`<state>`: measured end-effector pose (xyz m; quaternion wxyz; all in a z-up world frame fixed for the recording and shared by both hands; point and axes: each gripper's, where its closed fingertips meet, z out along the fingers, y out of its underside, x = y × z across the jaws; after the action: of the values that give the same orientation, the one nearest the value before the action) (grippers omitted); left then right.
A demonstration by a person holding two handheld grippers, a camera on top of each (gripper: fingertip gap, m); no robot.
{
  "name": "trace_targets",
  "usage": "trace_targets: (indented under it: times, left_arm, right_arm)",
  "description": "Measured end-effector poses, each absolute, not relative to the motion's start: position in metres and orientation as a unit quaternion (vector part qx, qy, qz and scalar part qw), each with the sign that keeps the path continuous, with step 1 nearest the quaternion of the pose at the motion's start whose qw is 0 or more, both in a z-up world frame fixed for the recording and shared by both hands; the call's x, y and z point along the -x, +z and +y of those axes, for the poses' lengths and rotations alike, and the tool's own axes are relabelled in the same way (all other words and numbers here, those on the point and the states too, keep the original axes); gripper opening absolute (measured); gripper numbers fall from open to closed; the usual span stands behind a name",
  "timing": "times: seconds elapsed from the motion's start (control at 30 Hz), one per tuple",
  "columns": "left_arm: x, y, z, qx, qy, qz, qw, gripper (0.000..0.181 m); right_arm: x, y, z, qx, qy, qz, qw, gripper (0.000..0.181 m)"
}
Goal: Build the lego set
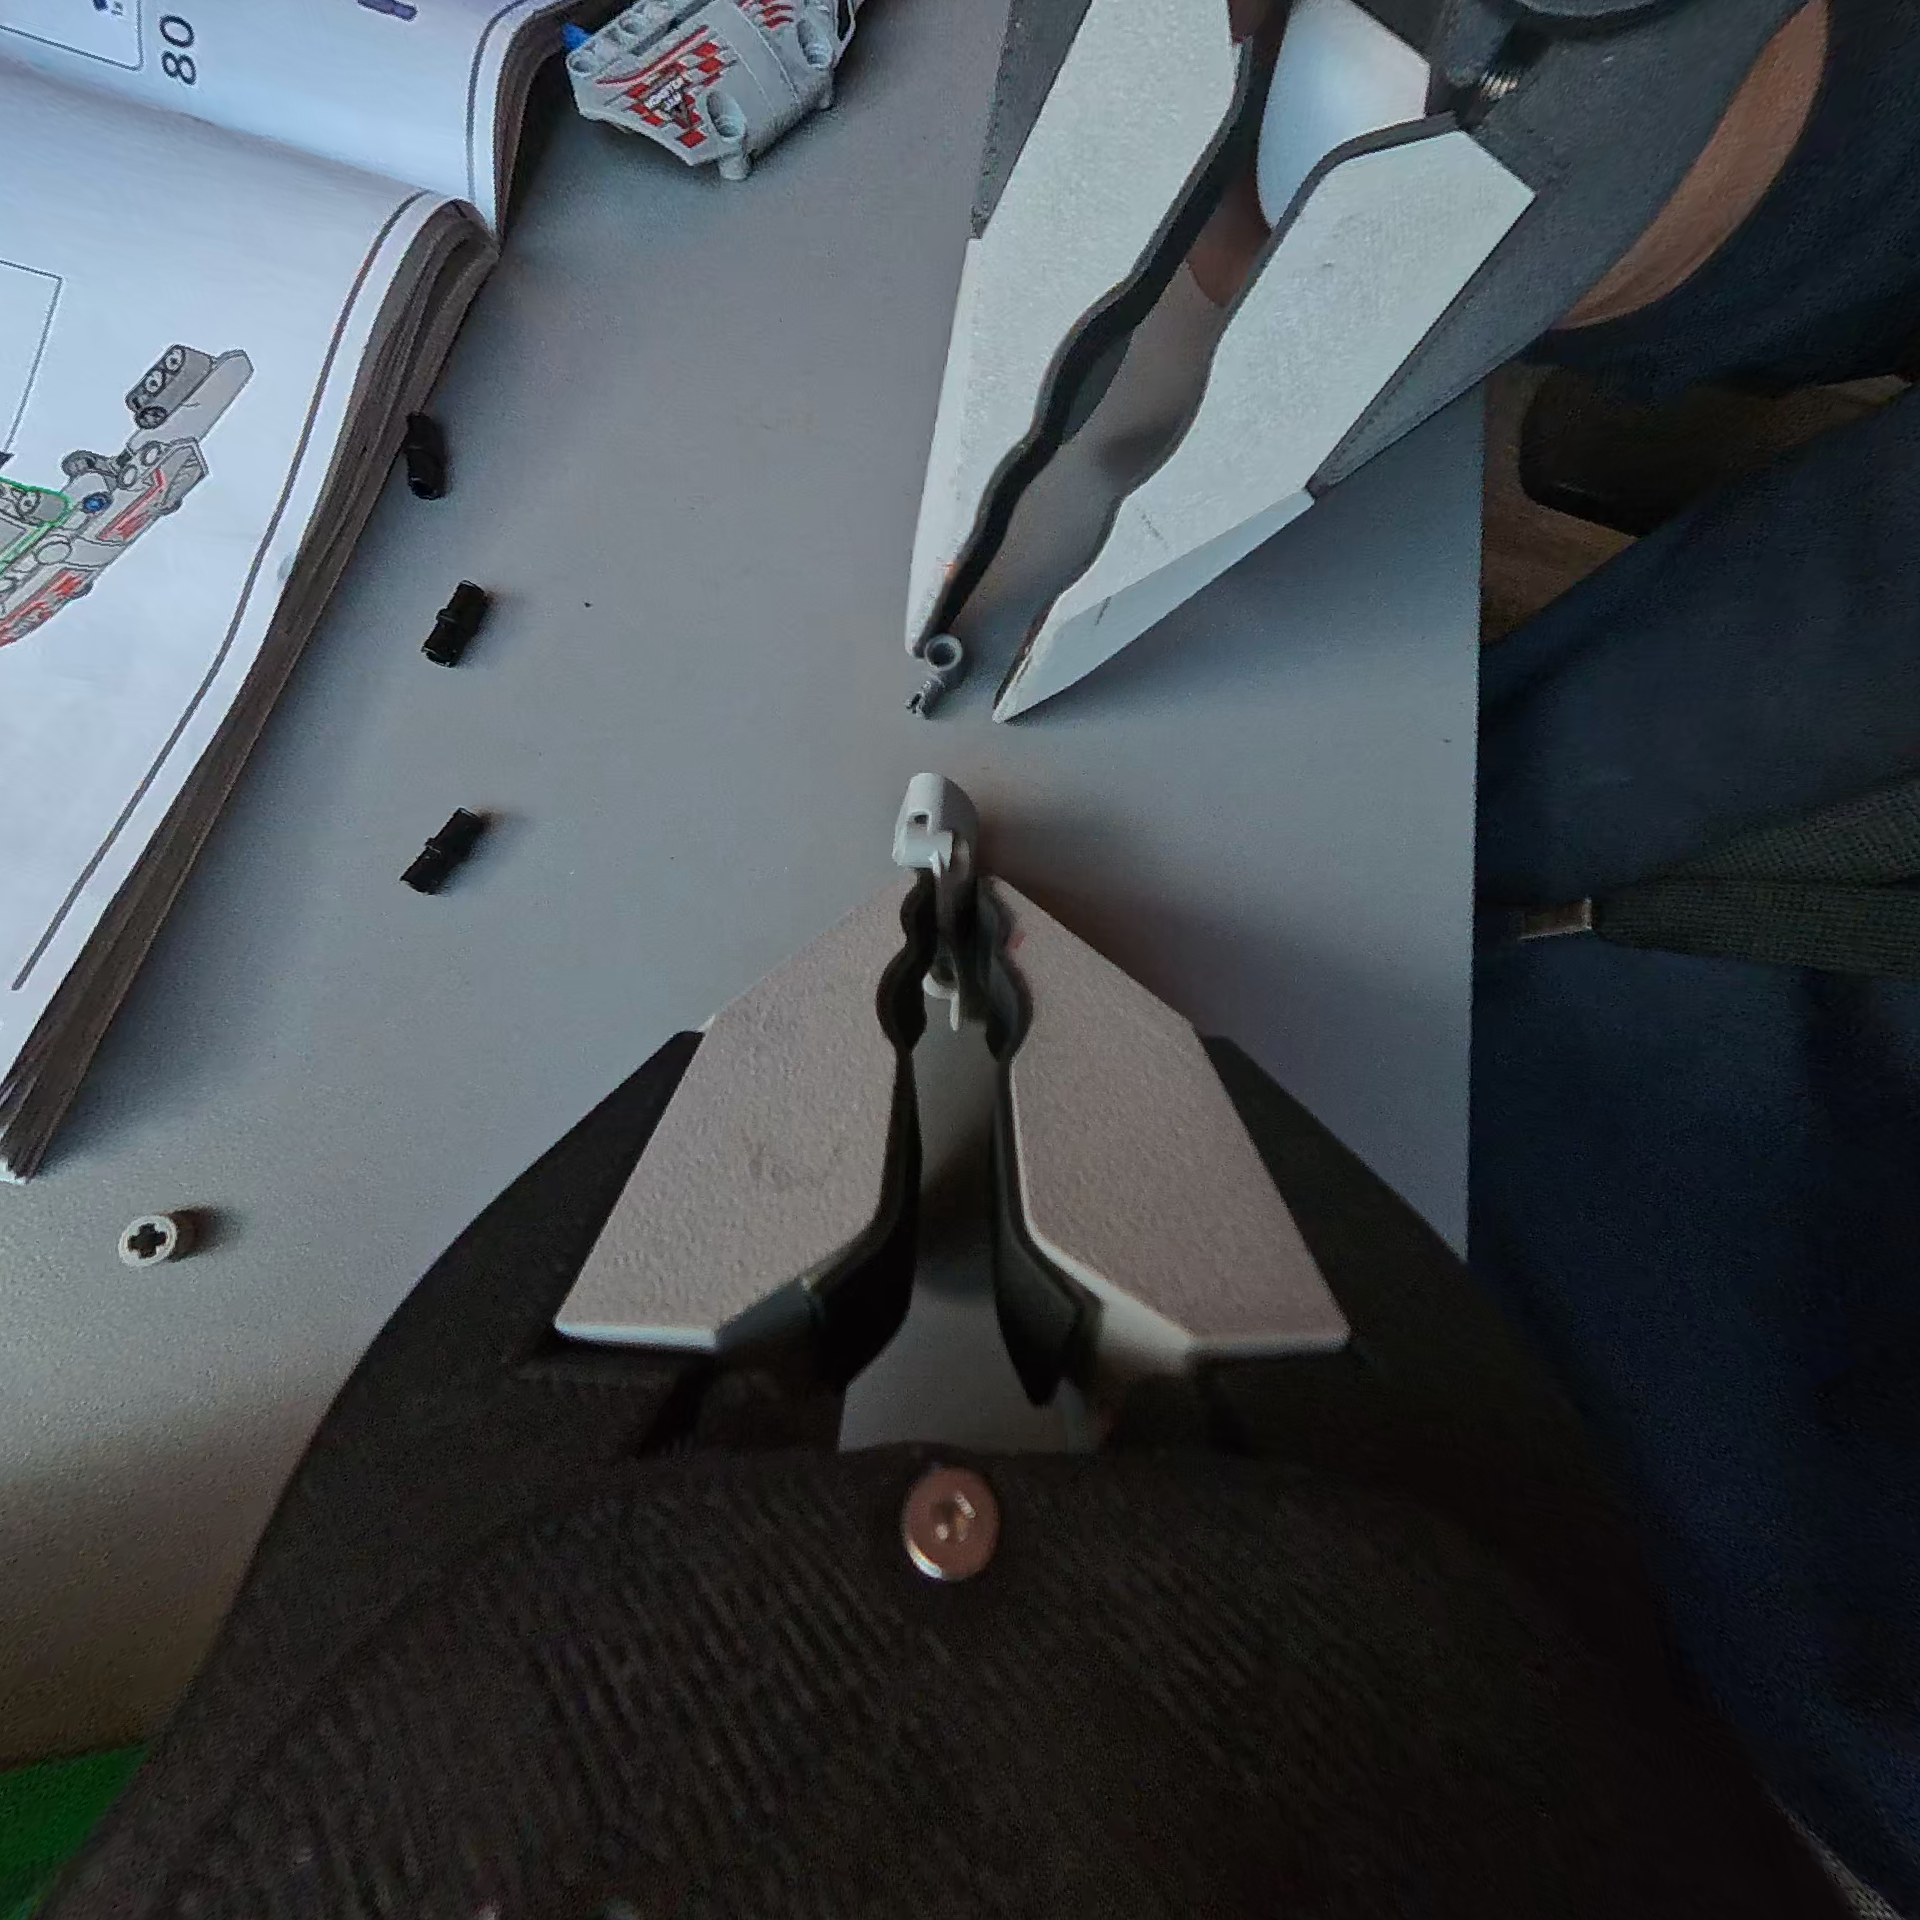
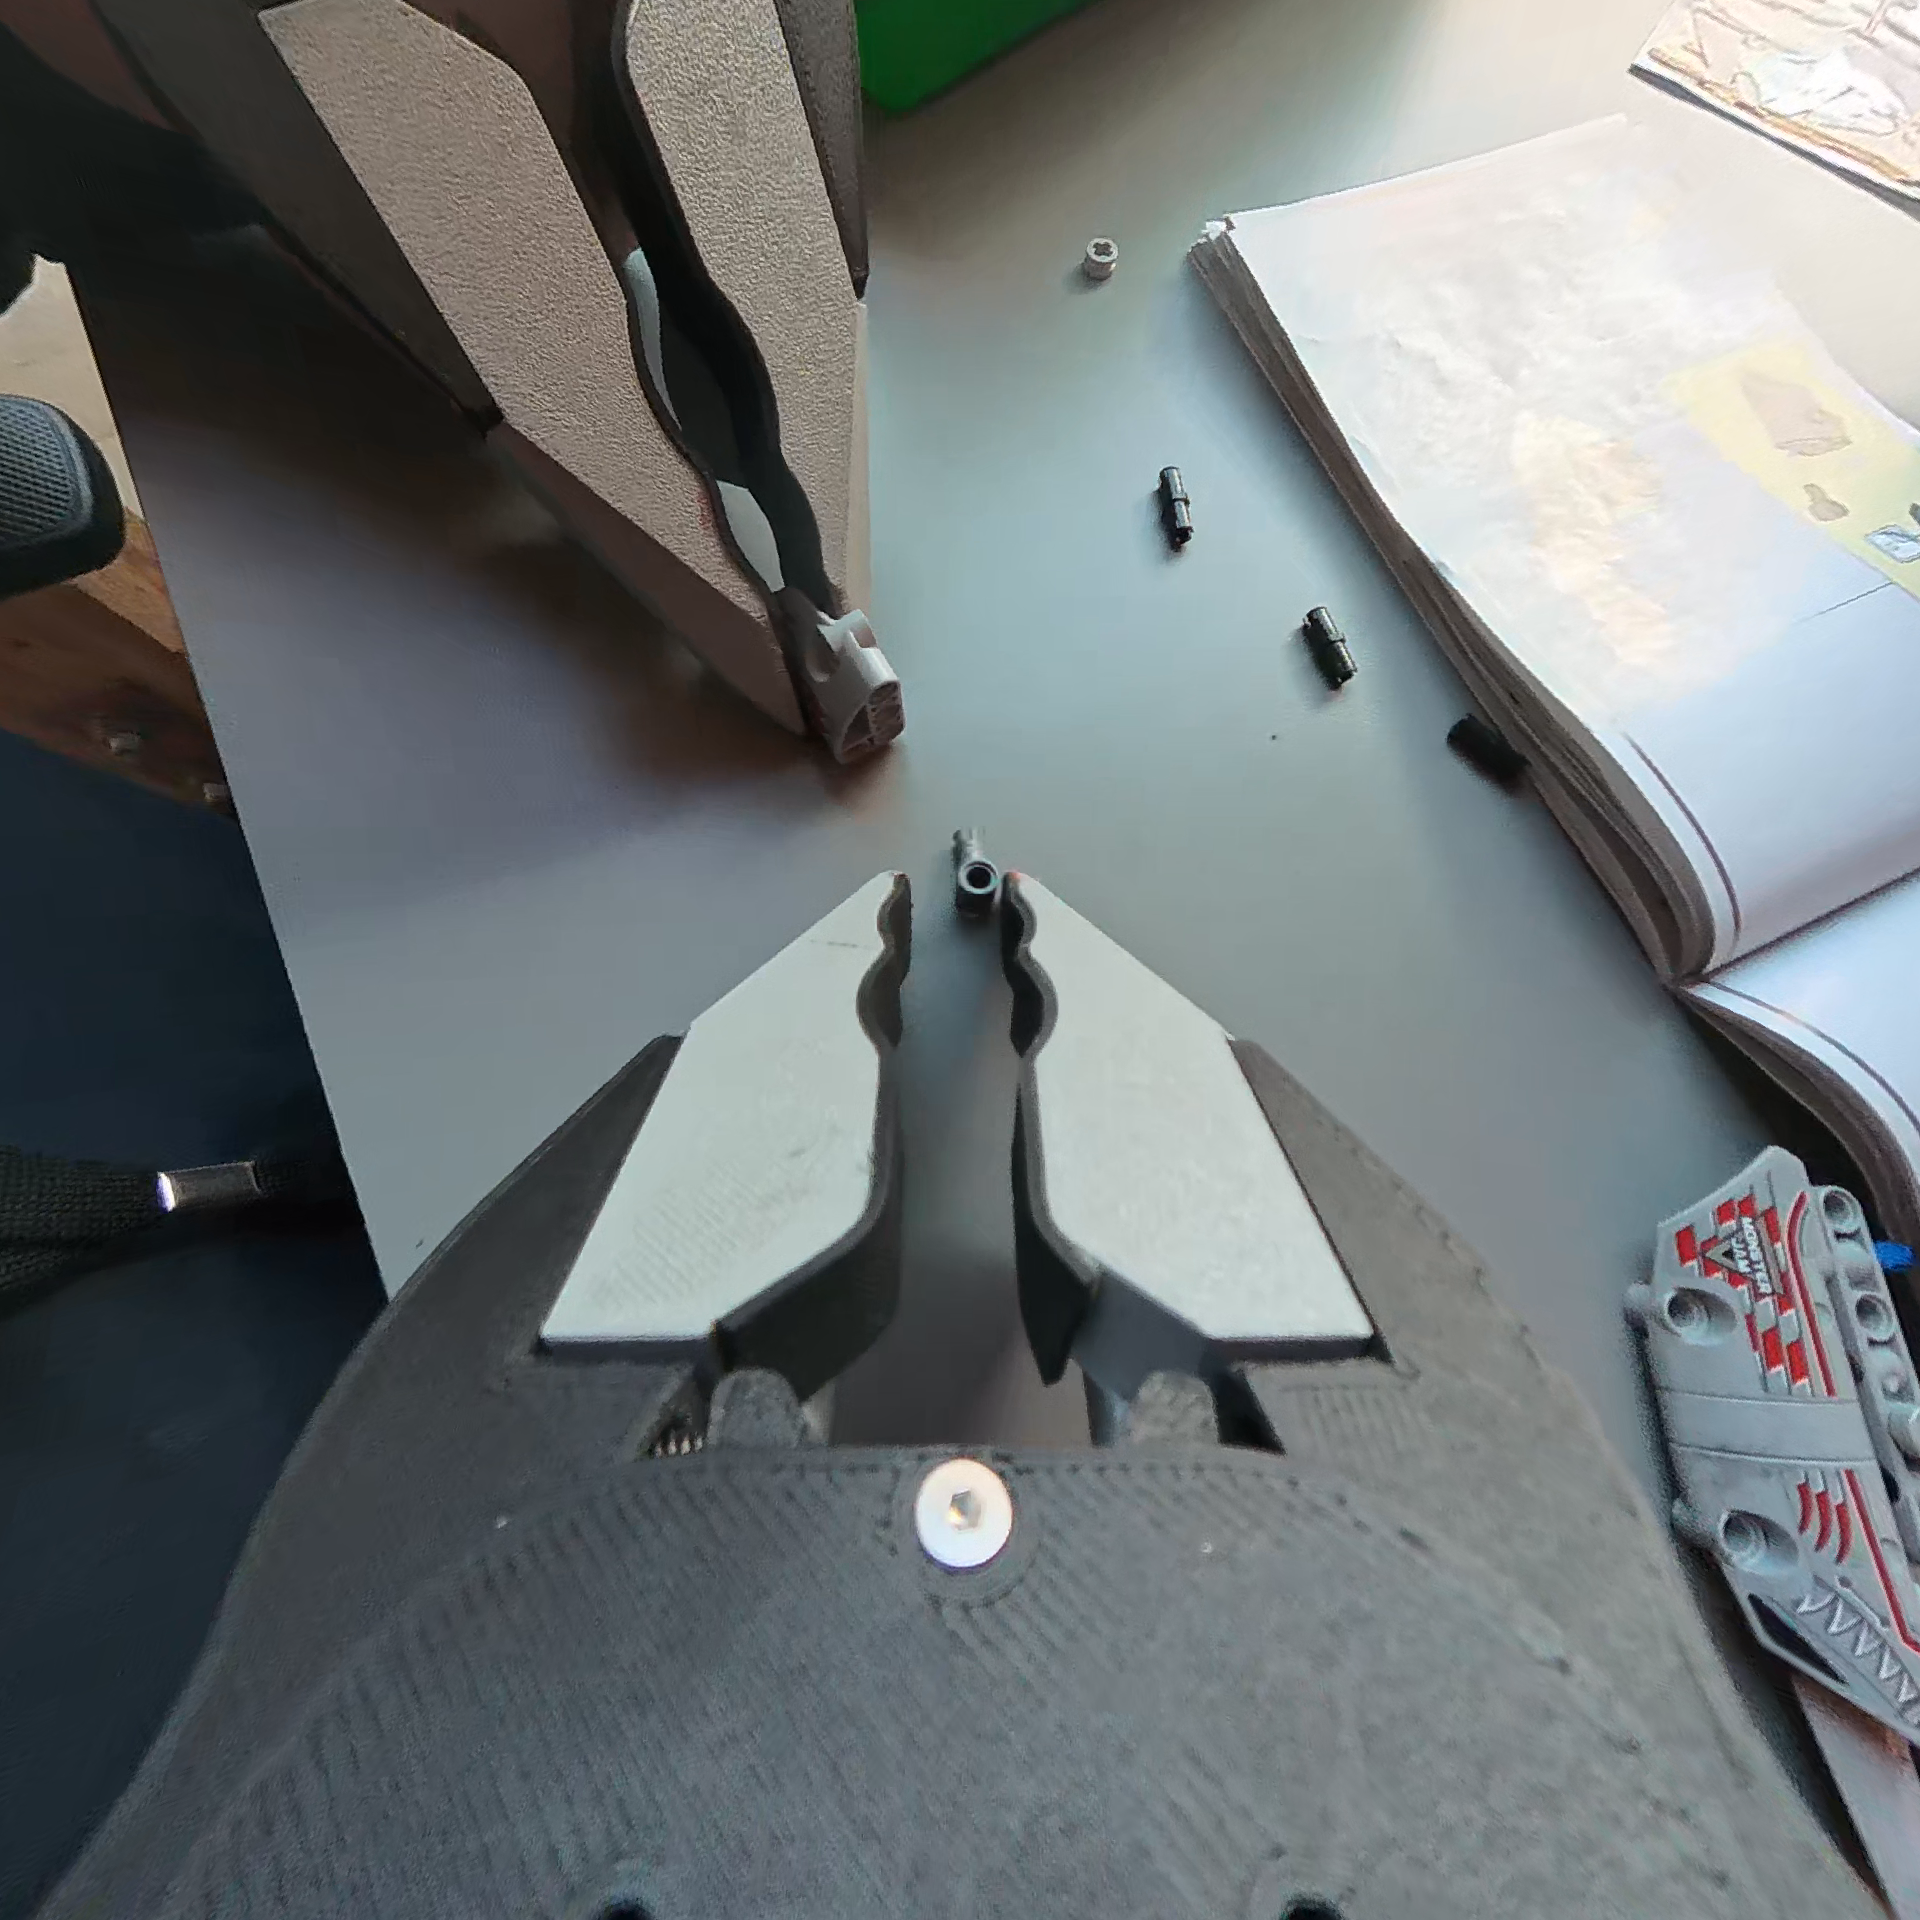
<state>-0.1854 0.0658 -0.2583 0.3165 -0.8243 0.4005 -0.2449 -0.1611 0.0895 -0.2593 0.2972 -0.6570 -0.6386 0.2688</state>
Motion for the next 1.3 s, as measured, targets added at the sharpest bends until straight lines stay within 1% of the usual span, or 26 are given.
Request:
trace_targets:
  times: [0.03, 0.1, 0.33, 0.43, 0.6, 0.87, 1.3]
  left_arm:
    - [0.186, -0.258, 0.066, 0.824, -0.245, 0.400, 0.316, 0.004]
    - [0.185, -0.258, 0.066, 0.825, -0.247, 0.399, 0.315, 0.004]
    - [0.185, -0.258, 0.066, 0.824, -0.251, 0.400, 0.313, 0.004]
    - [0.185, -0.259, 0.066, 0.822, -0.253, 0.405, 0.312, 0.004]
    - [0.185, -0.259, 0.065, 0.821, -0.253, 0.406, 0.311, 0.004]
    - [0.184, -0.259, 0.065, 0.821, -0.259, 0.405, 0.308, 0.004]
    - [0.186, -0.258, 0.066, 0.835, -0.258, 0.374, 0.310, 0.004]
  right_arm:
    - [0.162, -0.259, 0.090, 0.657, 0.268, -0.639, 0.297, 0.013]
    - [0.162, -0.260, 0.093, 0.653, 0.261, -0.643, 0.303, 0.004]
    - [0.163, -0.260, 0.085, 0.604, 0.268, -0.689, 0.297, 0.004]
    - [0.165, -0.259, 0.077, 0.582, 0.299, -0.708, 0.266, 0.004]
    - [0.174, -0.259, 0.074, 0.588, 0.343, -0.702, 0.211, 0.004]
    - [0.178, -0.259, 0.077, 0.574, 0.348, -0.712, 0.207, 0.003]
    - [0.180, -0.259, 0.078, 0.609, 0.331, -0.695, 0.191, 0.003]
